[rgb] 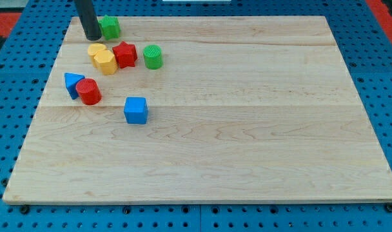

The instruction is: Move the yellow heart and green circle towards the top center of the board

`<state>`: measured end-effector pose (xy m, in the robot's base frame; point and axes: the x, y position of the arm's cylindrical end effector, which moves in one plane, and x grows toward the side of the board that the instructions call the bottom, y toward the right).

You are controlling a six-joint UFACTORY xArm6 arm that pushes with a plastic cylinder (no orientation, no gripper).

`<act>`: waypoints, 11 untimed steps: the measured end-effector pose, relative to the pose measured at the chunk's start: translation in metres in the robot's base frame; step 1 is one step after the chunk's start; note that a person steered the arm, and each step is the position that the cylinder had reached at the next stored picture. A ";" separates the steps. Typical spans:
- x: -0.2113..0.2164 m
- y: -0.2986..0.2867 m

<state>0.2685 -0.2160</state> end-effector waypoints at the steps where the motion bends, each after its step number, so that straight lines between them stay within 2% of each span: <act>1: 0.031 0.010; 2: 0.045 -0.006; 3: 0.094 0.008; 5: 0.051 0.114; 7: 0.066 0.179; 8: 0.023 0.236; 9: 0.009 0.235; 10: 0.031 0.204; 11: 0.002 0.136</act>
